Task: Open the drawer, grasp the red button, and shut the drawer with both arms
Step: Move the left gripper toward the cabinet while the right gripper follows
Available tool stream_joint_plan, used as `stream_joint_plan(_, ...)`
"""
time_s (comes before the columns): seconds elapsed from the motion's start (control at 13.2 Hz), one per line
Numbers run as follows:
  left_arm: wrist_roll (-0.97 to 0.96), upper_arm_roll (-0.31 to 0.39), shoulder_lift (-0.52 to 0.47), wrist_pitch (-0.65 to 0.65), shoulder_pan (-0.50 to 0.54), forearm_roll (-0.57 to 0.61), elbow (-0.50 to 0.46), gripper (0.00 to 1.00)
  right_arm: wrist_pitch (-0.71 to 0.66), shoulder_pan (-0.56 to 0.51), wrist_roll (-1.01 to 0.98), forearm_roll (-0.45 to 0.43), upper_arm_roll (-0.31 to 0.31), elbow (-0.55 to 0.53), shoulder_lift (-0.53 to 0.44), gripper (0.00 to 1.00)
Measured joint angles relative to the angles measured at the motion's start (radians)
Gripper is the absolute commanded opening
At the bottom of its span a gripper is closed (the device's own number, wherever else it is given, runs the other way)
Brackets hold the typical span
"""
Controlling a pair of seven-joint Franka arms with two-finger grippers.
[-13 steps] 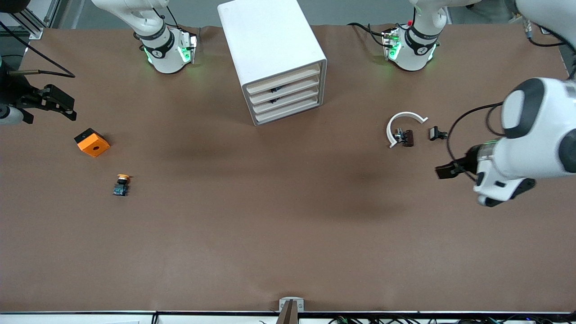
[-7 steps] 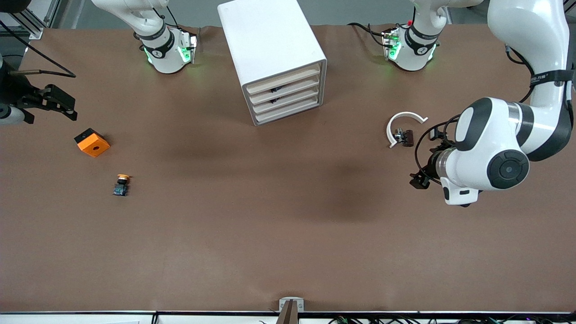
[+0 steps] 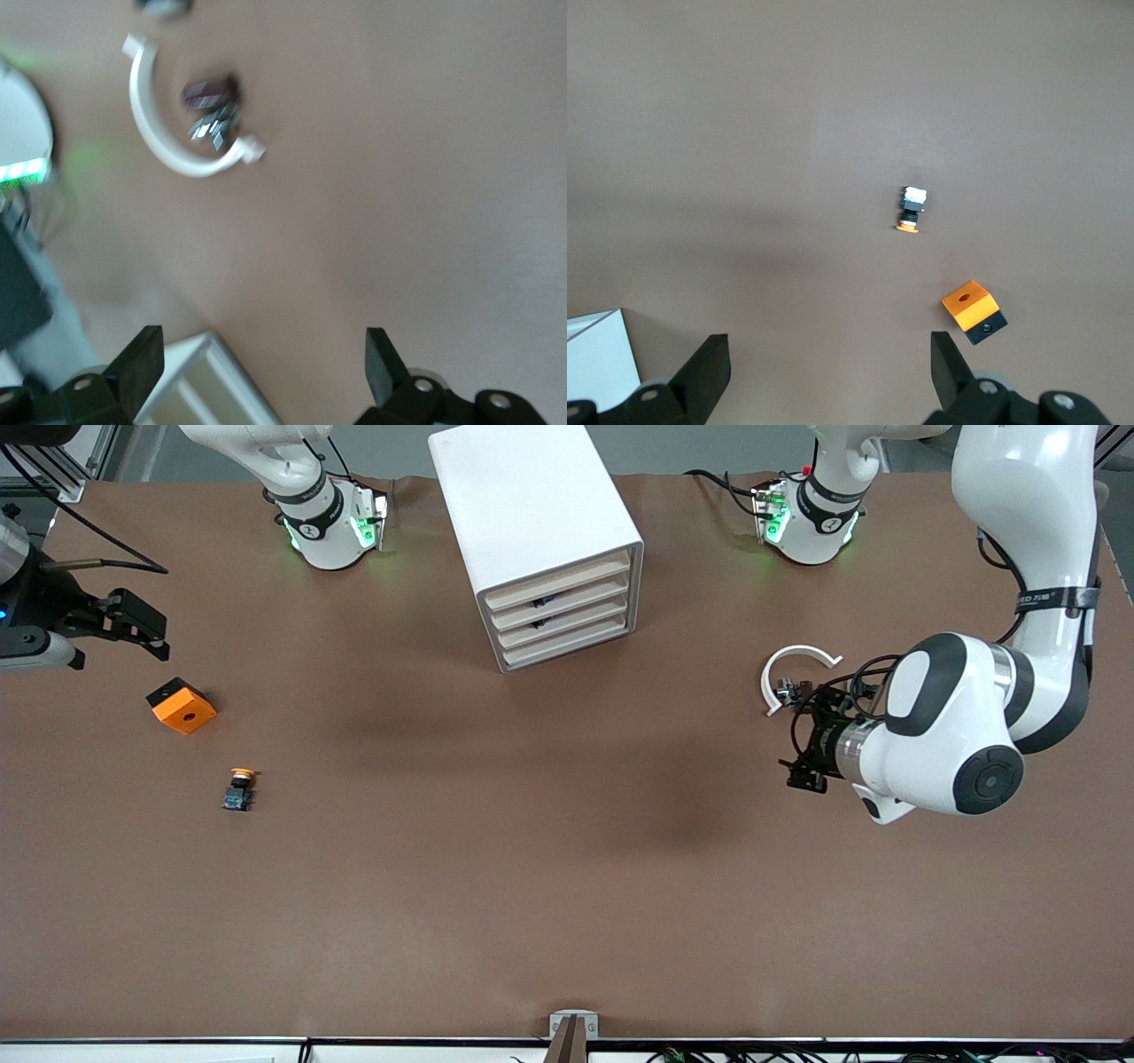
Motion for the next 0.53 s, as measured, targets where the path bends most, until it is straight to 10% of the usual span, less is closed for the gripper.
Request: stream_joint_plan(0.53, -0.338, -0.001, 0.044, -0.146, -0.019, -0.256, 0.0, 1.0, 0.0, 0.1, 0.05, 0.0, 0.001, 0.0, 0.003, 1.0)
